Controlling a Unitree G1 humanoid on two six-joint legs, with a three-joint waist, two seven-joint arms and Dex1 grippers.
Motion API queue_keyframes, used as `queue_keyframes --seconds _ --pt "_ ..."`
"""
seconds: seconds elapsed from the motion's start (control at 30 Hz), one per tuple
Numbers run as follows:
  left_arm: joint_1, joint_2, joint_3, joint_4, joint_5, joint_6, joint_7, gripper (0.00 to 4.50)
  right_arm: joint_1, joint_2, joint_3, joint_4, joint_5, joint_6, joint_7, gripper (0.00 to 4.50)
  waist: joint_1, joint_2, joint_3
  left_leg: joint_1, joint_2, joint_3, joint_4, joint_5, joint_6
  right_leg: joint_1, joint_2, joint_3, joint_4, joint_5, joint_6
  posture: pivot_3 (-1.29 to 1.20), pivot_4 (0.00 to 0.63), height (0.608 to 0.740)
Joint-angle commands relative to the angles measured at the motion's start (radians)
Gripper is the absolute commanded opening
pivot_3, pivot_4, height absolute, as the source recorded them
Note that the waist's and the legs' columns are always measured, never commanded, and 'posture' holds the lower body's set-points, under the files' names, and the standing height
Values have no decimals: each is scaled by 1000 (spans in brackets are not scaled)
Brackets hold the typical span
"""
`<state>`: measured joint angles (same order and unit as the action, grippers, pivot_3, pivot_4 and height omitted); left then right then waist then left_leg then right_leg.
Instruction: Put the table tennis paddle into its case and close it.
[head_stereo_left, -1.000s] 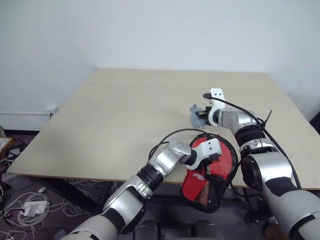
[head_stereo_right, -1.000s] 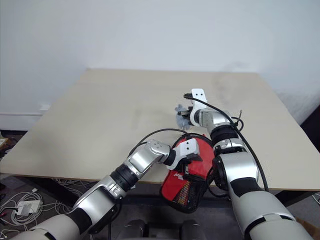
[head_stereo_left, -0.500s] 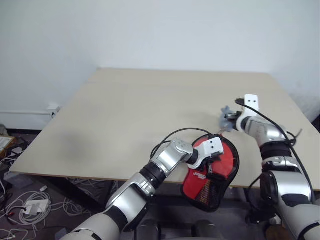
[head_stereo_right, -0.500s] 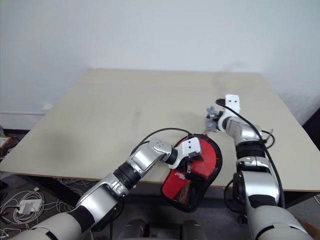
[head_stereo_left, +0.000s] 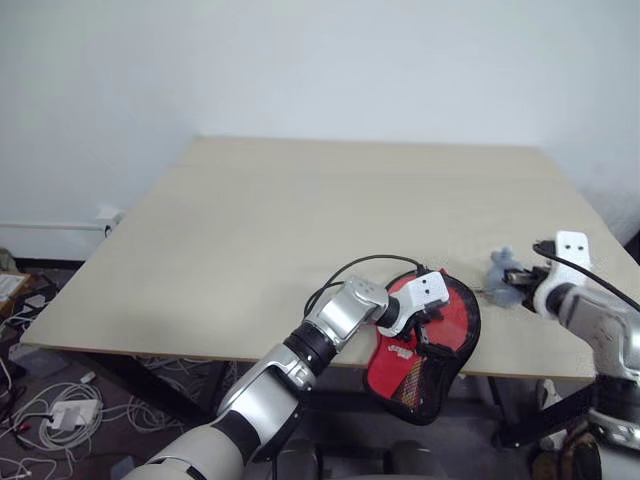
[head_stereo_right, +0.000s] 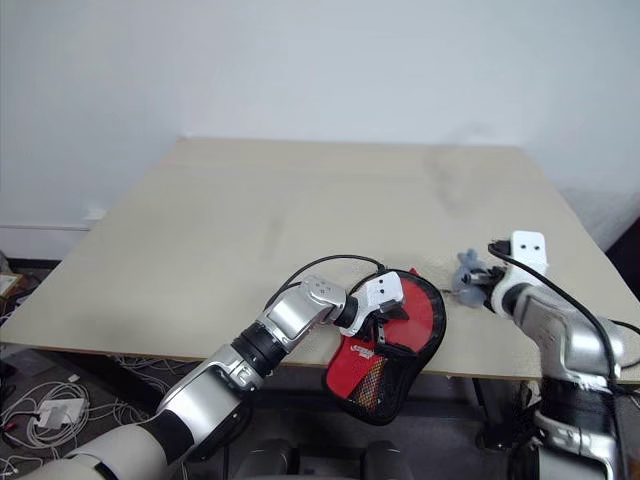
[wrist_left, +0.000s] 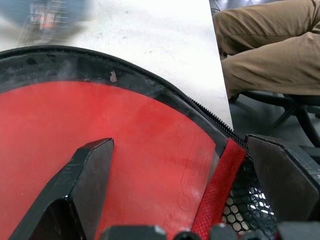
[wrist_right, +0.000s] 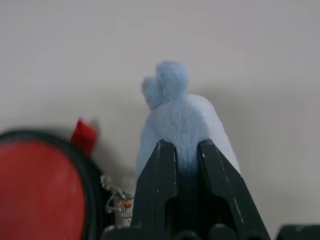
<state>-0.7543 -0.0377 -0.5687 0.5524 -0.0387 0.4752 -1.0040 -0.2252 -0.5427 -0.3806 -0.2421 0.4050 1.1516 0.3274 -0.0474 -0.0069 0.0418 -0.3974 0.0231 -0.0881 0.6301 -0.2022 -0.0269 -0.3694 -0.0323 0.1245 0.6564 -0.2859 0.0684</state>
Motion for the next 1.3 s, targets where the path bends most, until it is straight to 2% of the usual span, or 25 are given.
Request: queue_keyframes --seconds 0.03,0.17,0.53,0.77,0.93,1.3 --pt "45 29 -47 109 67 70 13 4500 70 -62 -77 -199 75 74 52 39 -1 -1 0 0 0 0 0 0 0 0 0 0 0 0 0 0 0 740" --pt "45 23 -48 113 69 71 9 4500 209 -110 -143 -335 161 144 128 39 0 -3 1 1 0 0 0 0 0 0 0 0 -1 0 0 0 0 740" --pt "33 7 -43 136 78 61 0 4500 475 -134 -225 -474 260 169 208 38 5 -5 0 0 0 0 0 -3 -3 1 -2 -1 -5 -1 0 0 0 740" --pt "28 3 -37 148 80 64 -5 4500 661 -98 -285 -604 371 121 285 37 13 -5 -1 1 0 -3 -1 -6 -4 5 -2 -3 -11 -1 0 0 0 740" --pt "31 3 -39 148 84 63 -12 4500 831 -56 -258 -705 412 23 311 36 23 -5 -2 1 1 -3 0 -12 -3 8 -2 -3 -16 -2 3 0 0 740" --pt "35 2 -51 151 96 49 -22 4500 1060 0 -128 -788 461 -159 341 16 21 -8 -4 4 4 -3 0 -15 -5 11 -2 -4 -16 -4 4 0 0 740"
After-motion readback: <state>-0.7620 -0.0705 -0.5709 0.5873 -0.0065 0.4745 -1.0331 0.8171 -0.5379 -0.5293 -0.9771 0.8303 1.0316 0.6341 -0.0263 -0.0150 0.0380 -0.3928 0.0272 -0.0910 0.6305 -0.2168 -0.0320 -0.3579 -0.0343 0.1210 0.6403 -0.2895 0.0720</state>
